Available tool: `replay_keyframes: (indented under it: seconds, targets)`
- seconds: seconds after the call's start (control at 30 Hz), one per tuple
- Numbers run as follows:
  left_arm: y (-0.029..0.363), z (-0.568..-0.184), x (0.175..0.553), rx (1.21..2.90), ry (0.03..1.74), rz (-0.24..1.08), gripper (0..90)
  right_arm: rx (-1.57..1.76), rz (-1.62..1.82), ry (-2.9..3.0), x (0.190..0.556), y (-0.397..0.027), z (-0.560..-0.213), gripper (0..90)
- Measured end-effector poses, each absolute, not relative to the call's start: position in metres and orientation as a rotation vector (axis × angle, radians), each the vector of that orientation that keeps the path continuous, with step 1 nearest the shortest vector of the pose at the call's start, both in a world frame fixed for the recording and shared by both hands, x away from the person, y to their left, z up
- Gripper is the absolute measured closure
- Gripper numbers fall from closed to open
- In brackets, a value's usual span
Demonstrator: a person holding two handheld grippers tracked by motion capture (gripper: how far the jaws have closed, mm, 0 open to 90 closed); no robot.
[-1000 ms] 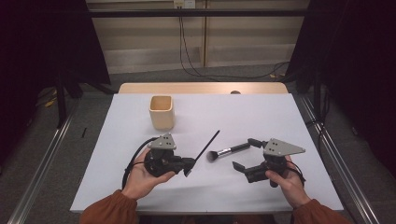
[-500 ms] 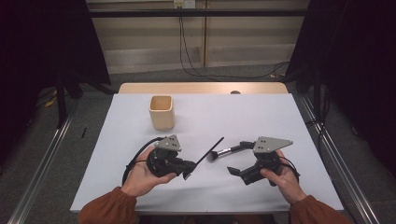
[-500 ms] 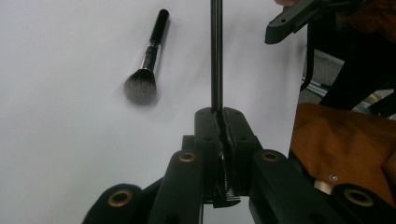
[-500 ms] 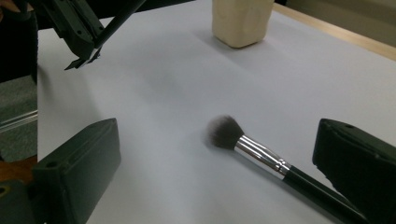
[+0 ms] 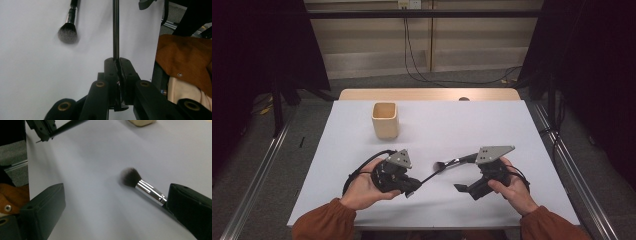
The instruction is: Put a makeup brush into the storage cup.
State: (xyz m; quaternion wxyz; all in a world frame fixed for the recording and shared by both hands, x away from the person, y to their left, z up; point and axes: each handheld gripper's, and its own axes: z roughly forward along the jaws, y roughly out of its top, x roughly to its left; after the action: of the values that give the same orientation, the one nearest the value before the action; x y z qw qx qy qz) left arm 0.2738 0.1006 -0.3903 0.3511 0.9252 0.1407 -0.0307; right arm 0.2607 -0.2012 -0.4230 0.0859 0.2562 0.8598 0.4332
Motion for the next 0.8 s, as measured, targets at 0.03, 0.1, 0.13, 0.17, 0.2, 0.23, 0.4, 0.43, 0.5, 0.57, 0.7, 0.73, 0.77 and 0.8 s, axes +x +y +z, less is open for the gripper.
replay_keyframes:
  seconds: [0.03,0.1,0.13,0.17,0.2,0.23,0.4,0.43,0.5,0.57,0.7,0.73,0.77,0.8]
  targets:
    - [0.101,-0.391,0.274,2.402,0.368,-0.082,85.8,0.770,1.281,2.568,0.261,-0.201,-0.423,2.5]
    - [0.101,-0.391,0.275,2.422,0.363,-0.083,85.7,0.770,1.259,2.567,0.261,-0.201,-0.423,2.3]
    - [0.101,-0.392,0.276,2.432,0.370,-0.085,85.8,0.771,1.255,2.576,0.261,-0.201,-0.422,2.3]
    - [0.101,-0.392,0.277,2.440,0.371,-0.098,85.7,0.775,1.257,2.593,0.263,-0.201,-0.421,2.4]
    - [0.101,-0.392,0.278,2.451,0.371,-0.094,85.7,0.767,1.252,2.602,0.264,-0.201,-0.421,2.3]
    - [0.101,-0.392,0.279,2.460,0.371,-0.097,85.7,0.761,1.249,2.627,0.266,-0.200,-0.420,2.3]
    - [0.103,-0.394,0.283,2.524,0.364,-0.107,85.7,0.708,1.187,2.731,0.271,-0.193,-0.421,2.5]
    - [0.102,-0.394,0.283,2.536,0.357,-0.118,85.7,0.702,1.175,2.742,0.271,-0.192,-0.422,2.5]
    - [0.101,-0.392,0.283,2.556,0.341,-0.115,85.7,0.662,1.135,2.770,0.273,-0.188,-0.423,2.6]
    - [0.100,-0.391,0.284,2.557,0.330,-0.113,85.7,0.646,1.115,2.803,0.276,-0.185,-0.425,2.8]
    - [0.099,-0.392,0.287,2.594,0.318,-0.140,85.7,0.611,1.070,2.880,0.279,-0.180,-0.426,2.9]
    - [0.098,-0.392,0.287,2.607,0.310,-0.144,85.7,0.591,1.055,2.889,0.280,-0.178,-0.427,3.3]
    - [0.097,-0.393,0.287,2.623,0.304,-0.151,85.7,0.587,1.041,2.896,0.281,-0.178,-0.427,3.7]
    - [0.097,-0.394,0.288,2.635,0.296,-0.163,85.7,0.576,1.021,2.917,0.282,-0.176,-0.427,3.8]
